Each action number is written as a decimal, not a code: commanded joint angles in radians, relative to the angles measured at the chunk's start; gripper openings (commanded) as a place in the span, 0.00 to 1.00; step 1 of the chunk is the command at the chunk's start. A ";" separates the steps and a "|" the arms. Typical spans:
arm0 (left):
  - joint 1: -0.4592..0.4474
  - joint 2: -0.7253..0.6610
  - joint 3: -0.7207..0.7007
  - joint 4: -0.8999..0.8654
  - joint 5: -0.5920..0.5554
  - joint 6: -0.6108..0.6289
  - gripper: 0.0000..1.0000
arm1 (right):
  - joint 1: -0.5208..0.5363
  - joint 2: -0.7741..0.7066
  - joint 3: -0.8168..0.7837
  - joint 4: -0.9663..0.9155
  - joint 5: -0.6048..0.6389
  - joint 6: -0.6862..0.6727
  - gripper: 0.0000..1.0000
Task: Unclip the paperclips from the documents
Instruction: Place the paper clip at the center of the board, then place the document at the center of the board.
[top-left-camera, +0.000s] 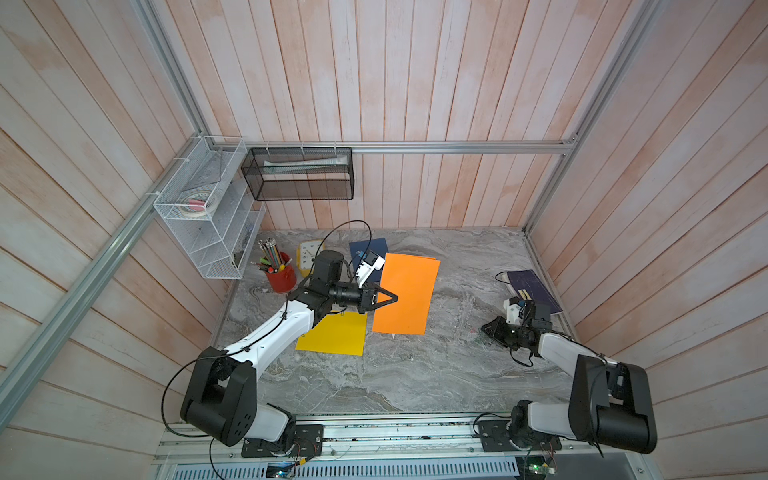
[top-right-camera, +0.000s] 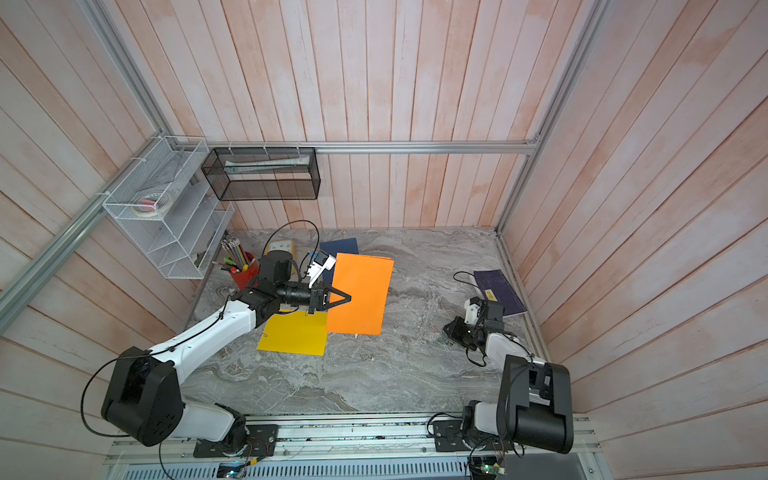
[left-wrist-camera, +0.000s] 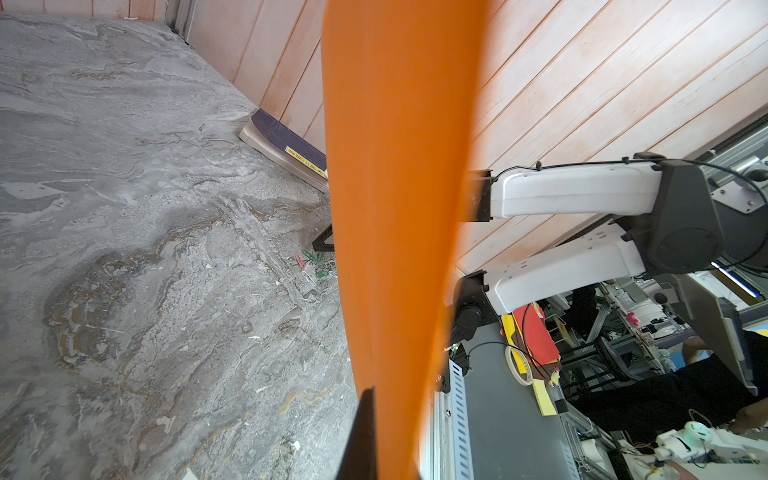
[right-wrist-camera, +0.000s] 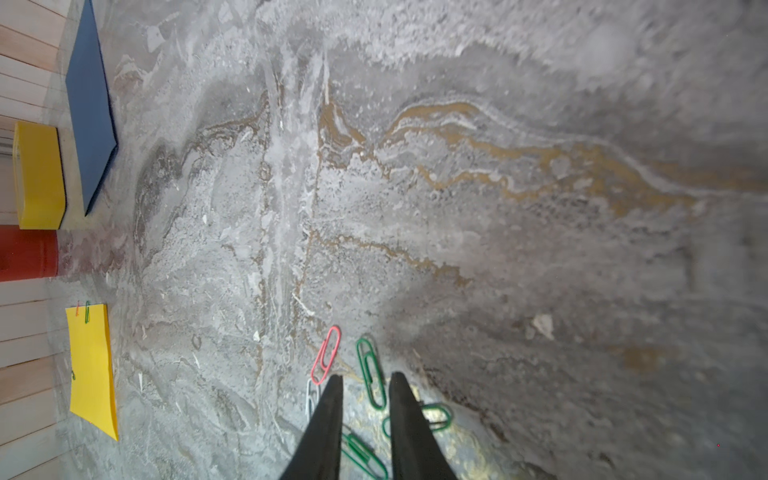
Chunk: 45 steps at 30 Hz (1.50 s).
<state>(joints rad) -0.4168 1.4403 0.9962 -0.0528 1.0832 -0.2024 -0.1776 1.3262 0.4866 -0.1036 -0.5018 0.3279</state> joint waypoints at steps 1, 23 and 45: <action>0.006 -0.015 -0.016 0.019 -0.009 0.006 0.00 | 0.010 -0.044 0.042 -0.051 0.014 -0.025 0.25; 0.007 -0.012 -0.018 0.096 0.014 -0.043 0.00 | 0.367 -0.320 0.005 0.419 -0.521 0.085 0.70; 0.008 -0.024 -0.036 0.155 0.085 -0.096 0.00 | 0.518 -0.045 0.048 0.971 -0.609 0.317 0.63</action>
<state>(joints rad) -0.4129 1.4395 0.9783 0.0719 1.1484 -0.2893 0.3283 1.2594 0.5133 0.6956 -1.0615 0.5583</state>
